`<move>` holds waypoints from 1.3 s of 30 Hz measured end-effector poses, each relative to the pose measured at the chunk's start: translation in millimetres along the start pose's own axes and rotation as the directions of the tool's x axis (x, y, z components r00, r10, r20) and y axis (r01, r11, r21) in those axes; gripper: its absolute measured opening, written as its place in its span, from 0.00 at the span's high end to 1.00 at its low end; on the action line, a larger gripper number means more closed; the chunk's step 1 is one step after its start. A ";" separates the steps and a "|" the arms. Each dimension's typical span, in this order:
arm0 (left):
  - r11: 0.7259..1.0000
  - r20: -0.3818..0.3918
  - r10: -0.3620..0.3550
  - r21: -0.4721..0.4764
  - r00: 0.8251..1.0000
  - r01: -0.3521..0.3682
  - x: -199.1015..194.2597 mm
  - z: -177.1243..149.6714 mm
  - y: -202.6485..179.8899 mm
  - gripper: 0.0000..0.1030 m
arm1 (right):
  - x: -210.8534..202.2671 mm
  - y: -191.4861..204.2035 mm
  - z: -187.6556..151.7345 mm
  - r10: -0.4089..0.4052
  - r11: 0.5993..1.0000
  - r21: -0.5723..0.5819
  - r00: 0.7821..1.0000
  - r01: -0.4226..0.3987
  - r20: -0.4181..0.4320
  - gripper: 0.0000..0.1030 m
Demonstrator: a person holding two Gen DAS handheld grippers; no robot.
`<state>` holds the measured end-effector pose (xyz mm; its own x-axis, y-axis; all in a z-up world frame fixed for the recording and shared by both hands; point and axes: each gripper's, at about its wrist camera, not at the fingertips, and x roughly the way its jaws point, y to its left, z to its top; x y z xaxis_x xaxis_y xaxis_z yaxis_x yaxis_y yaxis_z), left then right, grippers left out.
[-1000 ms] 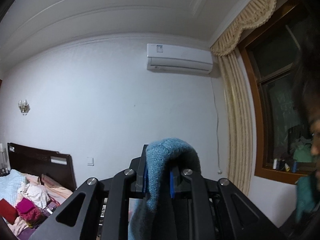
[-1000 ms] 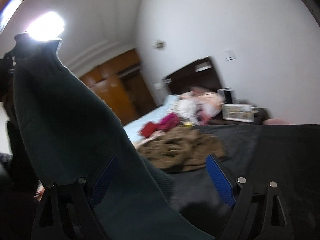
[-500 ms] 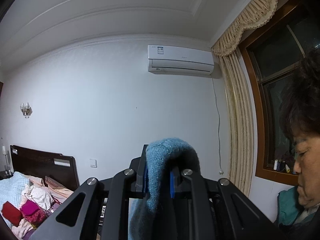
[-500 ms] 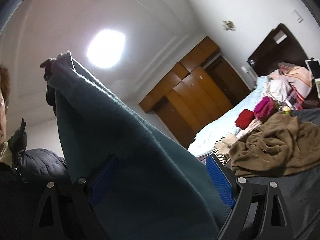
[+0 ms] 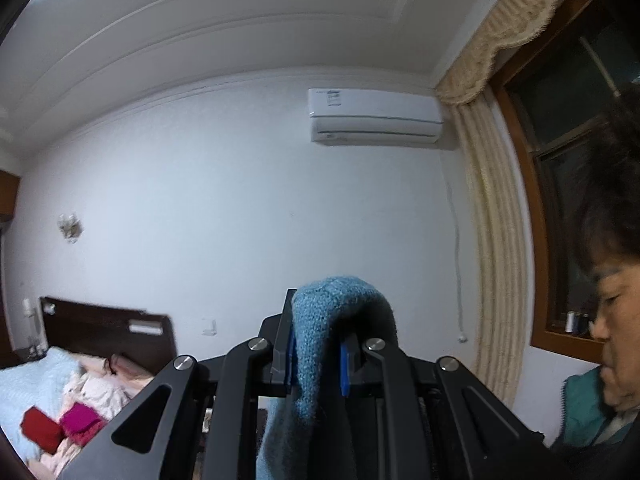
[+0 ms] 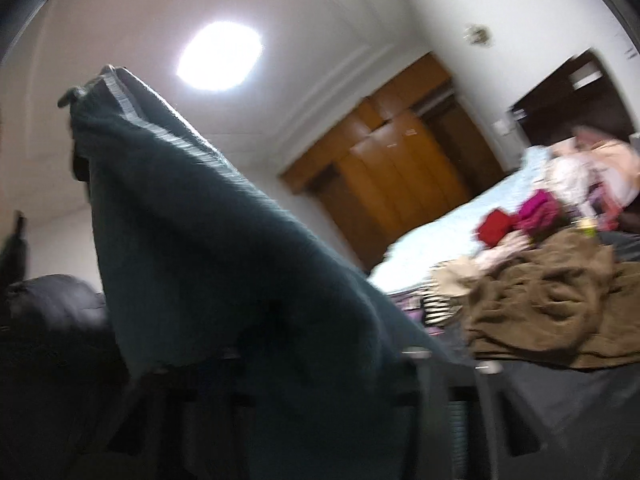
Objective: Fold clothes
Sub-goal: 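Lower the held light blue sweater onto the dark sheet with both tools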
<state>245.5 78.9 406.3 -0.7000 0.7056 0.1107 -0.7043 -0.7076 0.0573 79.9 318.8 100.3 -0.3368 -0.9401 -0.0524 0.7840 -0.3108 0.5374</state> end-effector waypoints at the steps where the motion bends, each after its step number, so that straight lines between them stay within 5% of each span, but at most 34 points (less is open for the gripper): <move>1: 1.000 -0.008 0.013 -0.014 1.000 -0.014 1.6 -2.5 4.9 0.83 | -7.6 4.7 1.5 -0.070 0.998 -0.009 0.997 0.070 0.018 0.79; 3: 0.998 -0.022 0.049 -0.045 0.999 -0.050 4.0 -9.4 17.0 0.83 | -28.1 12.6 8.3 -0.234 0.972 -0.009 0.969 0.235 0.080 0.83; 5: 0.994 -0.036 0.086 -0.071 0.996 -0.089 6.3 -16.5 27.6 0.83 | -54.0 28.8 17.5 -0.431 0.897 -0.022 0.885 0.441 0.176 0.84; 8: 0.981 -0.061 0.147 -0.115 0.987 -0.153 10.9 -29.8 45.2 0.83 | -87.6 61.9 31.0 -0.639 0.728 -0.035 0.697 0.684 0.325 0.84; 11: 0.970 -0.084 0.173 -0.161 0.981 -0.184 16.7 -45.0 59.9 0.83 | -112.3 110.0 43.1 -0.736 0.508 -0.050 0.464 0.860 0.493 0.85; 12: 0.966 -0.087 0.174 -0.176 0.981 -0.187 19.0 -50.7 63.6 0.83 | -116.2 127.2 46.5 -0.740 0.441 -0.061 0.402 0.895 0.539 0.85; 18: 0.960 -0.050 0.155 -0.228 0.987 -0.163 21.1 -67.1 66.1 0.83 | -110.8 205.4 53.4 -0.668 0.084 -0.094 0.126 0.992 0.733 0.87; 29: 0.978 0.077 0.042 -0.206 0.996 -0.026 2.7 -60.8 40.6 0.83 | -117.4 279.8 25.7 -0.513 -0.182 -0.005 -0.091 0.983 0.853 0.87; 31: 0.981 0.098 0.026 -0.194 0.995 -0.006 -0.8 -57.2 35.6 0.82 | -119.5 293.1 16.8 -0.497 -0.240 -0.008 -0.115 0.971 0.860 0.87; 35: 0.982 0.095 -0.005 -0.189 0.995 0.023 1.8 -57.6 32.1 0.82 | -125.7 306.9 6.0 -0.510 -0.287 -0.021 -0.135 0.958 0.849 0.87; 39: 0.983 0.025 -0.032 -0.178 0.999 0.036 28.5 -71.6 28.4 0.82 | -131.8 300.8 -2.6 -0.536 -0.342 -0.007 -0.190 0.940 0.823 0.87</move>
<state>197.0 81.7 340.0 -0.6738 0.7268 0.1333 -0.7389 -0.6636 -0.1168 361.5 348.8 266.7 -0.7855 0.4599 0.4142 -0.5814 -0.7778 -0.2389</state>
